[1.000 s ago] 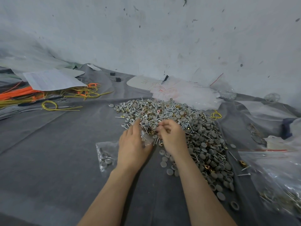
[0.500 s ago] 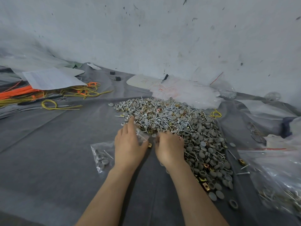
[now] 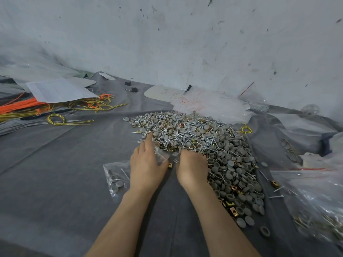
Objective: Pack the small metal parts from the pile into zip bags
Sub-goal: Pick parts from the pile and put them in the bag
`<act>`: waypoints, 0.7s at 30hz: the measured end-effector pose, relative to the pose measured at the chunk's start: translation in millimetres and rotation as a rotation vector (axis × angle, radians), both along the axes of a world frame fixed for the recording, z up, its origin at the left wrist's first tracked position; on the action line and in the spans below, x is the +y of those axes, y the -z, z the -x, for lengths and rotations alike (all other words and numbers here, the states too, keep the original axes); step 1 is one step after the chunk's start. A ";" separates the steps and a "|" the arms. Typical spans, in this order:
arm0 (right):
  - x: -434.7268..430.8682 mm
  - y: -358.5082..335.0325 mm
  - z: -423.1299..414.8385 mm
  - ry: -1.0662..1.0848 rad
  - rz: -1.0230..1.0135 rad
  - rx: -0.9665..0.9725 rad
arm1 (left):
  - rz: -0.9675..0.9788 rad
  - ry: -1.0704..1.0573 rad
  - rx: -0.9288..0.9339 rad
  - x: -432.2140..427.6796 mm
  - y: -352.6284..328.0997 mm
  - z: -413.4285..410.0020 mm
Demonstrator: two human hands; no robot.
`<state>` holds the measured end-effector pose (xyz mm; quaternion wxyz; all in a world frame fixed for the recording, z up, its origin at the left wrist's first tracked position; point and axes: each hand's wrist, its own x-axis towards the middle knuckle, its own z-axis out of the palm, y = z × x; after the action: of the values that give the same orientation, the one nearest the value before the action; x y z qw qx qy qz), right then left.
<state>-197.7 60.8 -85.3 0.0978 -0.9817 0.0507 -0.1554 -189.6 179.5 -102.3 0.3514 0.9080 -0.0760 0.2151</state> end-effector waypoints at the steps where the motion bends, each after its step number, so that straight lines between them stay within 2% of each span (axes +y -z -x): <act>1: -1.4 0.5 0.4 -0.002 -0.046 -0.028 | -0.001 0.002 0.001 -0.1 0.0 0.1; 3: -3.7 1.1 0.1 -0.008 -0.194 -0.127 | -0.004 0.005 0.003 -0.4 -0.1 0.6; 6: -5.4 -2.3 -2.1 -0.037 -0.549 -0.260 | -0.012 0.024 -0.004 -1.5 -0.6 0.8; 8: -3.9 -5.1 -2.9 -0.083 -0.764 -0.293 | -0.017 0.034 -0.006 -2.0 -1.0 1.1; 11: 2.3 -6.2 -2.3 -0.172 -0.925 -0.273 | -0.026 0.051 -0.007 -2.8 -1.1 1.7; 15: 9.1 -6.5 -1.5 -0.304 -0.970 -0.168 | -0.035 0.073 -0.008 -2.9 -0.9 2.1; 17: 5.3 -8.7 -0.1 -0.272 -0.946 -0.194 | -0.021 0.058 -0.008 -2.2 -1.2 2.1; 19: -2.0 -9.7 1.1 -0.163 -0.728 -0.239 | -0.002 0.030 -0.009 -1.5 -1.5 1.8; 21: -6.7 -9.0 2.9 -0.090 -0.376 -0.161 | 0.011 -0.004 -0.002 -0.7 -1.6 1.2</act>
<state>-200.5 54.1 -76.3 0.2897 -0.9319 0.0271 -0.2165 -190.8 178.8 -100.7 0.3560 0.9059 -0.0735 0.2173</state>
